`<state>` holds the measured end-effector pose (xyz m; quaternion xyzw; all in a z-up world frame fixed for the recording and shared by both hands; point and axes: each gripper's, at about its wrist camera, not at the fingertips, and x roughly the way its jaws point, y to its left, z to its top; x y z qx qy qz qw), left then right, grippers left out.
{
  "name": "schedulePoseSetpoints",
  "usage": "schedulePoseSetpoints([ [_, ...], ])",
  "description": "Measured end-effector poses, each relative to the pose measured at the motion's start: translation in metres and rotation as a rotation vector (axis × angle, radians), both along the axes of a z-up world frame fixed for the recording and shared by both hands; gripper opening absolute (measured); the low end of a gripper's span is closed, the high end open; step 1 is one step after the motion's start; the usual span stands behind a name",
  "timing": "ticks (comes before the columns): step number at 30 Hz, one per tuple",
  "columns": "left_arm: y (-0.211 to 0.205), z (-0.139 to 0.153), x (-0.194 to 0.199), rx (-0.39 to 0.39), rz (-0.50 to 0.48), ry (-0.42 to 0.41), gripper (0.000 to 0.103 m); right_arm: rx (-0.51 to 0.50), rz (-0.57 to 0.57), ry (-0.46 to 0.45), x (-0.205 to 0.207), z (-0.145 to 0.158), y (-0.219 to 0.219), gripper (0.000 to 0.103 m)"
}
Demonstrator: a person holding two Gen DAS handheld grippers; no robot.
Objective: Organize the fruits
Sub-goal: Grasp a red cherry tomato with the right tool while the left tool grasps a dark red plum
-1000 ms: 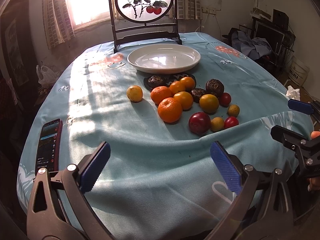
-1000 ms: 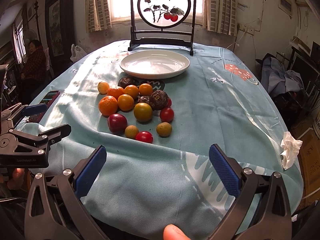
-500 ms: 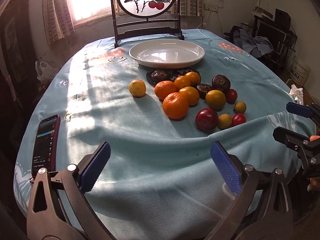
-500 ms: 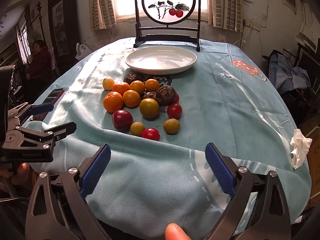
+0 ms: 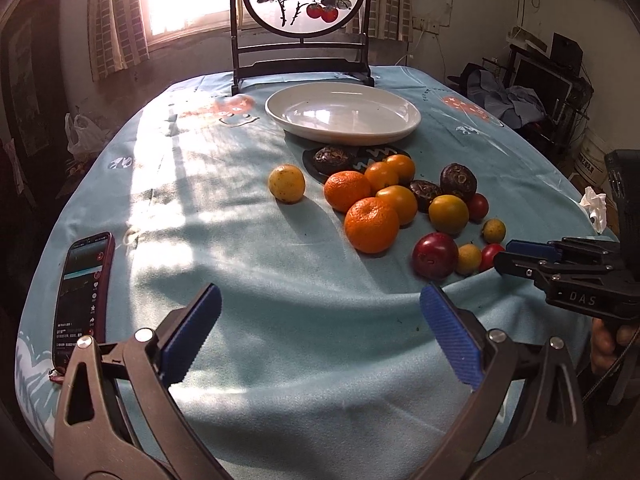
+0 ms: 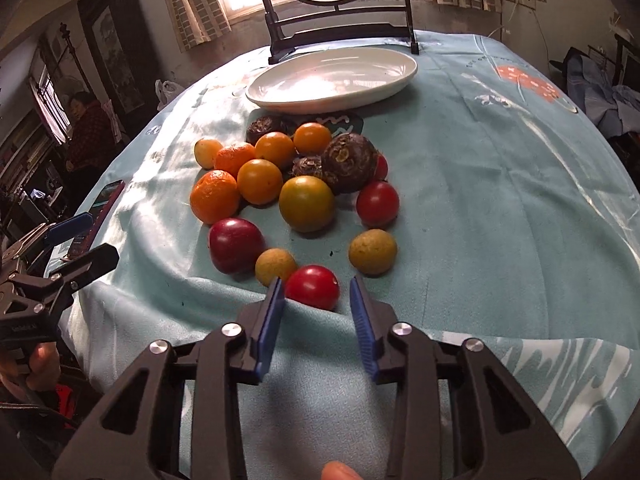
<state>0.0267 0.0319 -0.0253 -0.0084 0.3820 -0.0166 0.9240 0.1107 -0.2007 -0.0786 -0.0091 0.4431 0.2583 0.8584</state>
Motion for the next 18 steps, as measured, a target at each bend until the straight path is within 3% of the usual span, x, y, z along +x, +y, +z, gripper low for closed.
schedulePoseSetpoints([
  [8,-0.014,-0.002,0.013,-0.044,-0.071,0.013,0.094,-0.010,0.048,0.039,0.009,-0.013,0.010,0.033],
  [17,-0.049,-0.015,0.036,-0.097,-0.194,0.084,0.059,0.046,0.018,-0.019,-0.007,0.007,-0.020,0.029],
  [18,-0.053,-0.017,0.039,-0.099,-0.208,0.093,0.051,0.049,0.006,-0.020,-0.007,0.008,-0.024,0.029],
])
